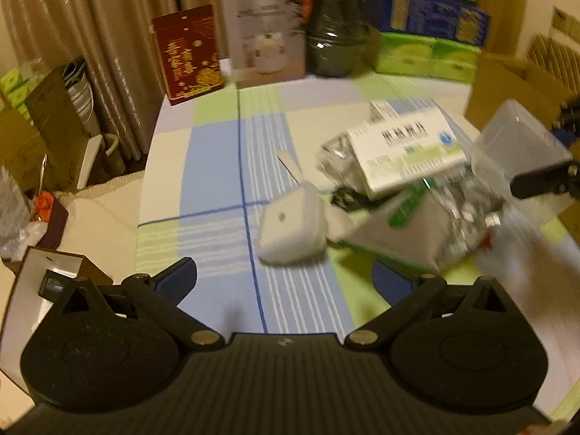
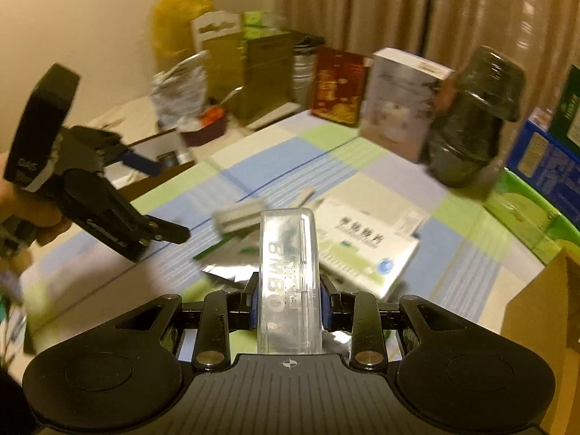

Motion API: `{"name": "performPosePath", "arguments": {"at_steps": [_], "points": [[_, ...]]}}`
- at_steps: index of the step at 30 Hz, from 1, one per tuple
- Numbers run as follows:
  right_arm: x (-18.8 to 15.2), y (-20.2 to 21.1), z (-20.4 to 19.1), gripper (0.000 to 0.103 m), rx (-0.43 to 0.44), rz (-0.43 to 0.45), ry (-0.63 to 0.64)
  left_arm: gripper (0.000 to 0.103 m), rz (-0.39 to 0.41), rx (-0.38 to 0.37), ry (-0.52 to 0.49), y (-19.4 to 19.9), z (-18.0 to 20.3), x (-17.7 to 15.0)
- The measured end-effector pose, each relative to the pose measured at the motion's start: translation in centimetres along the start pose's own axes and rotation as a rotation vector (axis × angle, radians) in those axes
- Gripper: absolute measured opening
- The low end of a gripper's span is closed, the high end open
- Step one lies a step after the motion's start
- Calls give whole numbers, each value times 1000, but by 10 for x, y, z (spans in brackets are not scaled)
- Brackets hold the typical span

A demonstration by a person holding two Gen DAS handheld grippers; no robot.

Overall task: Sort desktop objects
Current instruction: 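Grasp the clear plastic box with the right tool while the left tool approaches the white night-light, then grasp the white square night-light with the left tool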

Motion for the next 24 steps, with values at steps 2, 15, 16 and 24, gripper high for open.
{"name": "performPosePath", "arguments": {"at_steps": [2, 15, 16, 24], "points": [[6, -6, 6, 28, -7, -1, -24, 98, 2, -15, 28, -8, -7, 9], [12, -33, 25, 28, -30, 0, -97, 80, -65, -148, 134, -81, -18, 24], [12, -35, 27, 28, -32, -1, -101, 78, -76, -160, 143, -86, -18, 23], [12, -38, 31, 28, -47, 8, -128, 62, -111, -172, 172, -101, -17, 17]]}}
Point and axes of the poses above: each gripper's, at about its wrist camera, not at the fingertips, and y roughly against the way its jaws point, z to its right, x to its top, the point moved 6 cm from there along -y, roughly the way its jaws point, and after that the axes turned 8 degrees about -y, right-handed, at the moved point
